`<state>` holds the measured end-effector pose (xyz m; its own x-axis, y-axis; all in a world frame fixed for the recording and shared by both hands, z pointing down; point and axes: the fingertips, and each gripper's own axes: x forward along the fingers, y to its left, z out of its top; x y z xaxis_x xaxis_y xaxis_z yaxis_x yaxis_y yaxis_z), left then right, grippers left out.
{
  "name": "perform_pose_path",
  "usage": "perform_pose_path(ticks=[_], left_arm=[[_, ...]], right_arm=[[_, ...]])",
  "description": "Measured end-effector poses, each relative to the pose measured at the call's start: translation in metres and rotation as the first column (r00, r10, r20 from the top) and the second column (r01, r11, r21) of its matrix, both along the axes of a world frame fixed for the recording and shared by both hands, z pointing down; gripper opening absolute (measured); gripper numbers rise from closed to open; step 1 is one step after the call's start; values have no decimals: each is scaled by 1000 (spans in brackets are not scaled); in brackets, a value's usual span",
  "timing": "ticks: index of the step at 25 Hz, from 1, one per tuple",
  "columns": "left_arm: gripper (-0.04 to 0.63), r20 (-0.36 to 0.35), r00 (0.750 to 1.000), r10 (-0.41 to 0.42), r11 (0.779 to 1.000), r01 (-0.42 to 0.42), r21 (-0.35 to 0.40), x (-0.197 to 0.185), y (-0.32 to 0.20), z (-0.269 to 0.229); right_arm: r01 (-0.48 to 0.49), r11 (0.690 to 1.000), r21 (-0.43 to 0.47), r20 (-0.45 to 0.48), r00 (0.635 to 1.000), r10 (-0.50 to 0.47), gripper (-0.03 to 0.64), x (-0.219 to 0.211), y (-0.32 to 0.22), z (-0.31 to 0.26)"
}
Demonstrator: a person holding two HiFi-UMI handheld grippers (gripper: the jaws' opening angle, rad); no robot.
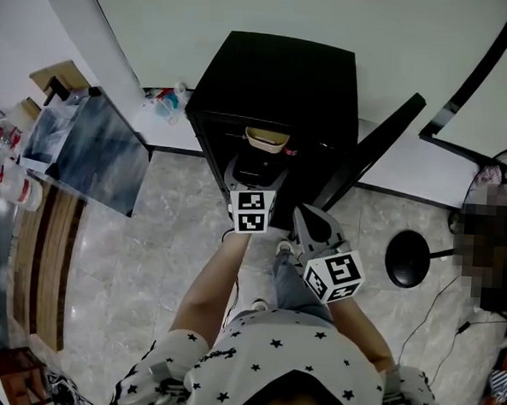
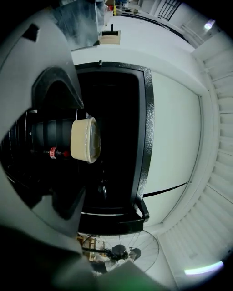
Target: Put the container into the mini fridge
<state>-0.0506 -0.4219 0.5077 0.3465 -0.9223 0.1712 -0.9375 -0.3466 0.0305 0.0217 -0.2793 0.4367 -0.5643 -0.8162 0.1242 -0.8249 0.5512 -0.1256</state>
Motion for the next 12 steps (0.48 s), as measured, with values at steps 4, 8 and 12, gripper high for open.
perform_pose_path(ticks=[4,8,12], left_arm=[[530,-13,1000,9,1000,-9,11,-3,23,-7],[441,-9,1000,11,1000,-11,14,-12,48,-7],[278,-3,1000,-23,999,23,23,-26,79,-10]], right_arm=[[3,1000,3,1,1000,-3,-6,-5,12,0],[6,1000,7,0,1000,-6,-6,-11,22,0],[3,1000,12,-3,1000,-3,-6,-13,37,0]])
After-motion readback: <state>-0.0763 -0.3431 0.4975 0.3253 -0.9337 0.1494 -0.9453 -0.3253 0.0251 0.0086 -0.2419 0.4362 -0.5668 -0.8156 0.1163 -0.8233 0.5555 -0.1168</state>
